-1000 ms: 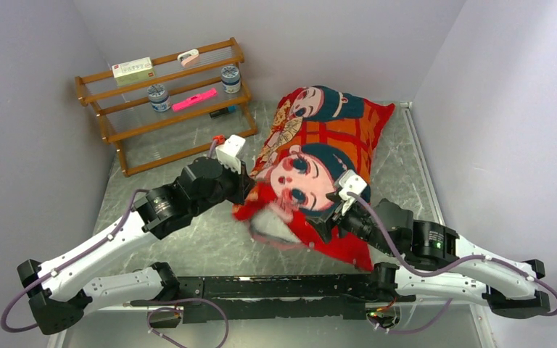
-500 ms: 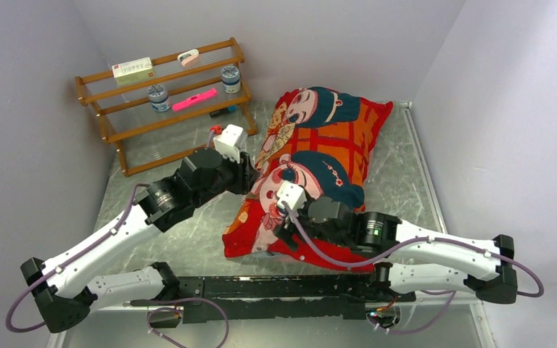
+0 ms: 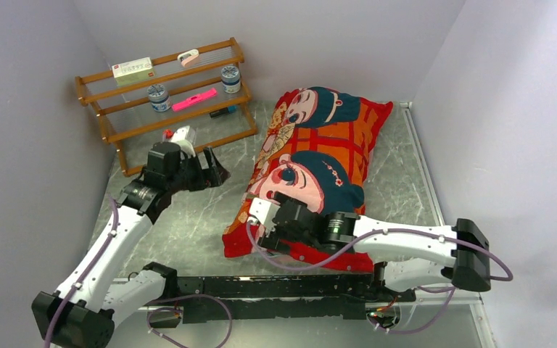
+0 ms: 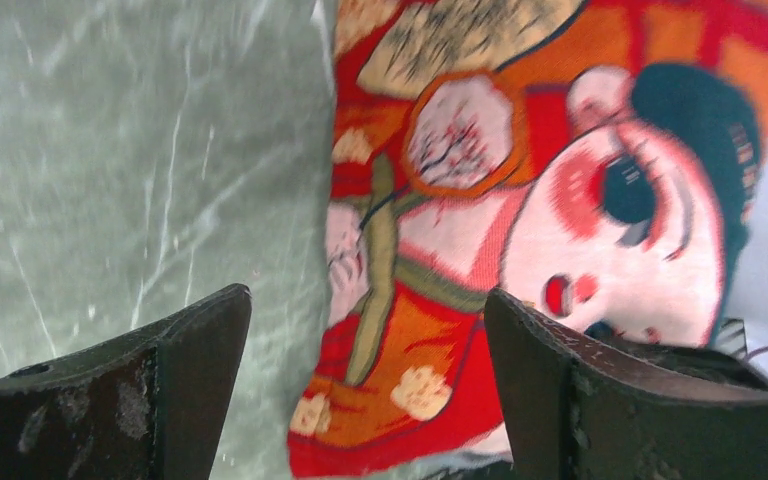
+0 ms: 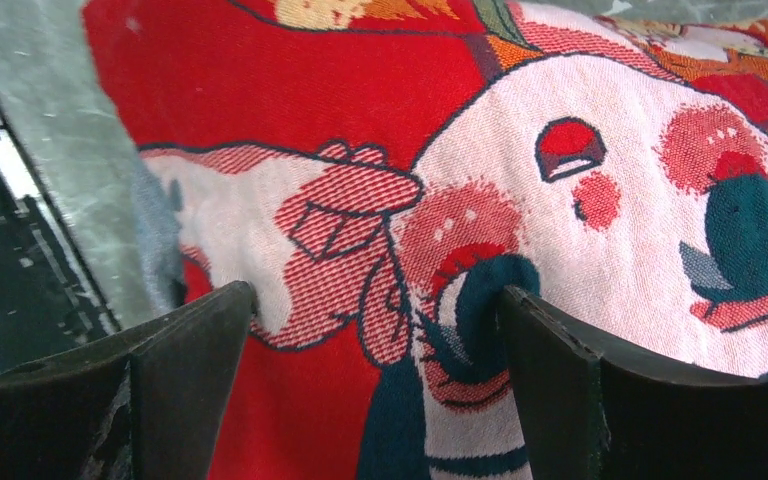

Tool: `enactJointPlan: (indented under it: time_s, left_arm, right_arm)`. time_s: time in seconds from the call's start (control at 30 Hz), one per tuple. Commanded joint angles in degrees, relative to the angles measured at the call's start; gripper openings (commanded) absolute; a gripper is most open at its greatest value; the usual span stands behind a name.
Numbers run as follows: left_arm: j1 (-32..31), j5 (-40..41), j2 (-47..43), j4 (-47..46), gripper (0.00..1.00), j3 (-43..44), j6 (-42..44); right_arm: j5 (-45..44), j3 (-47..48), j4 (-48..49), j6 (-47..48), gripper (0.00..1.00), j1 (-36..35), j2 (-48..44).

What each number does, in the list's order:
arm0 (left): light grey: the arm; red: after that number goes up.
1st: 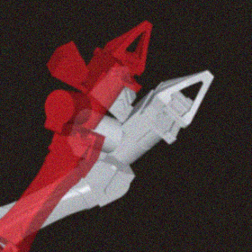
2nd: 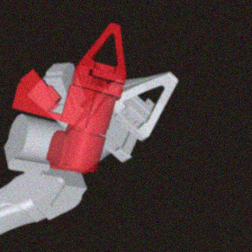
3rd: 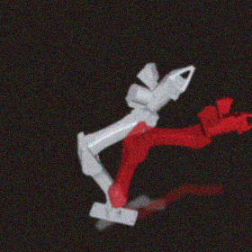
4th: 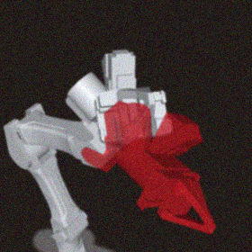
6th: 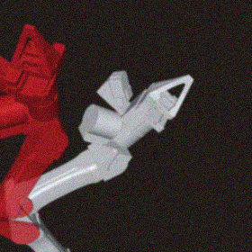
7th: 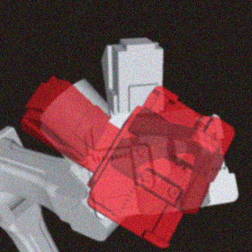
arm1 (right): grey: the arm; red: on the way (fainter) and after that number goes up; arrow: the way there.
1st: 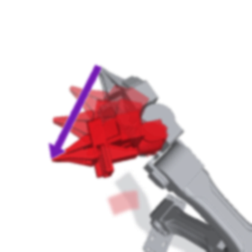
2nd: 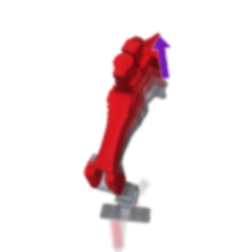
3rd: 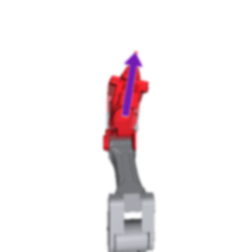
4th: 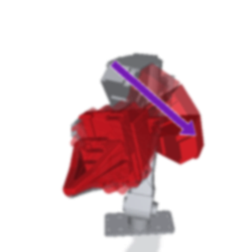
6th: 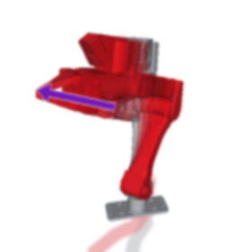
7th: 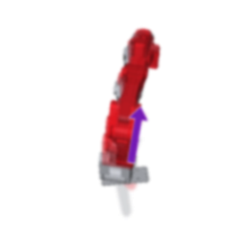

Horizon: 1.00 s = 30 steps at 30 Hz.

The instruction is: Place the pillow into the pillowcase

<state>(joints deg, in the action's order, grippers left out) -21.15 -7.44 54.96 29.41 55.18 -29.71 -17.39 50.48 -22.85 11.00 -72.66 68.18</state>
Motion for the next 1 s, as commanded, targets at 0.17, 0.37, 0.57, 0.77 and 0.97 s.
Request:
enactJointPlan:
  time_s: [0.17, 0.37, 0.57, 0.77, 0.97]
  left_arm:
    - [3.22, -8.72, -10.53, 1.43, 0.85, -15.37, -9.71]
    - [3.22, -16.55, -12.16, -6.13, 0.84, -27.68, -15.18]
    - [3.22, -18.03, -14.0, -10.45, 0.88, -32.29, -15.78]
    - [3.22, -17.97, -17.48, -18.49, 0.91, -39.27, -18.77]
    - [3.22, -15.86, -14.32, -27.38, 0.87, -41.04, -19.0]
  right_arm:
    - [-2.86, -0.02, 11.3, -0.92, 0.67, 11.92, 5.92]
    - [-5.42, 0.44, 18.55, -3.97, 0.55, 16.06, 7.8]
    - [-5.49, 3.21, 20.29, -5.87, 0.54, 18.7, 12.61]
    - [-3.58, 7.15, 20.54, -7.76, 0.53, 23.86, 14.91]
    - [0.89, 8.67, 18.0, -9.66, 0.55, 24.85, 12.91]
